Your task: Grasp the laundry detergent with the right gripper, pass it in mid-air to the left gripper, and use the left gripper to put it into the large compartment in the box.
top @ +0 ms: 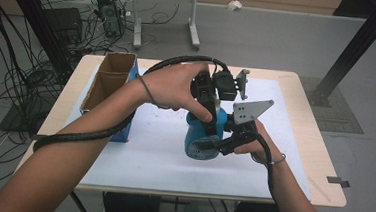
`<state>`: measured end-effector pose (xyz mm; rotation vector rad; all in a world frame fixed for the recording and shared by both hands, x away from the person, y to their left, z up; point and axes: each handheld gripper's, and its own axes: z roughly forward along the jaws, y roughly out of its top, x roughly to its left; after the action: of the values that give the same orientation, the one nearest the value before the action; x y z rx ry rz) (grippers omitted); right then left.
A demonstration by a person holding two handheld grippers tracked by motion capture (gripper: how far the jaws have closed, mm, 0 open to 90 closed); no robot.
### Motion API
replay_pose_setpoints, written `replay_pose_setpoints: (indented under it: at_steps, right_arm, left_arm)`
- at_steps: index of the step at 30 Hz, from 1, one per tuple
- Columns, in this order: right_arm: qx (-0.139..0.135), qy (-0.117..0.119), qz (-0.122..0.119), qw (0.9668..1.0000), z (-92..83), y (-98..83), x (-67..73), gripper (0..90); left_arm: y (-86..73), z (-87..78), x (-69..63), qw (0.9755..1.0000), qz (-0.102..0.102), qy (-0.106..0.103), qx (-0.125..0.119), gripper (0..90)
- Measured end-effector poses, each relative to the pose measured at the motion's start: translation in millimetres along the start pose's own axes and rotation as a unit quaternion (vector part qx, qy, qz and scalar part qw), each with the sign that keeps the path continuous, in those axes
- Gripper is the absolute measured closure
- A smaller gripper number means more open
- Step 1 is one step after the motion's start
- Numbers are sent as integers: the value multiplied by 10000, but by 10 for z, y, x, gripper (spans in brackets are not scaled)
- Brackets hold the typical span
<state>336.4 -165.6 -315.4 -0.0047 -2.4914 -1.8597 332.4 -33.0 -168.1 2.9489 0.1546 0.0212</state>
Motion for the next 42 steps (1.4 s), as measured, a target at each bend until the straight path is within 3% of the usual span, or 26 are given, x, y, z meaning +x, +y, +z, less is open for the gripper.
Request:
replay_pose_setpoints:
  at_steps: [42]
  right_arm:
    - [-89,-40,-8,10000,49,-51,-38,424]
  left_arm:
    - [-25,22,28,9999,-61,63,52,372]
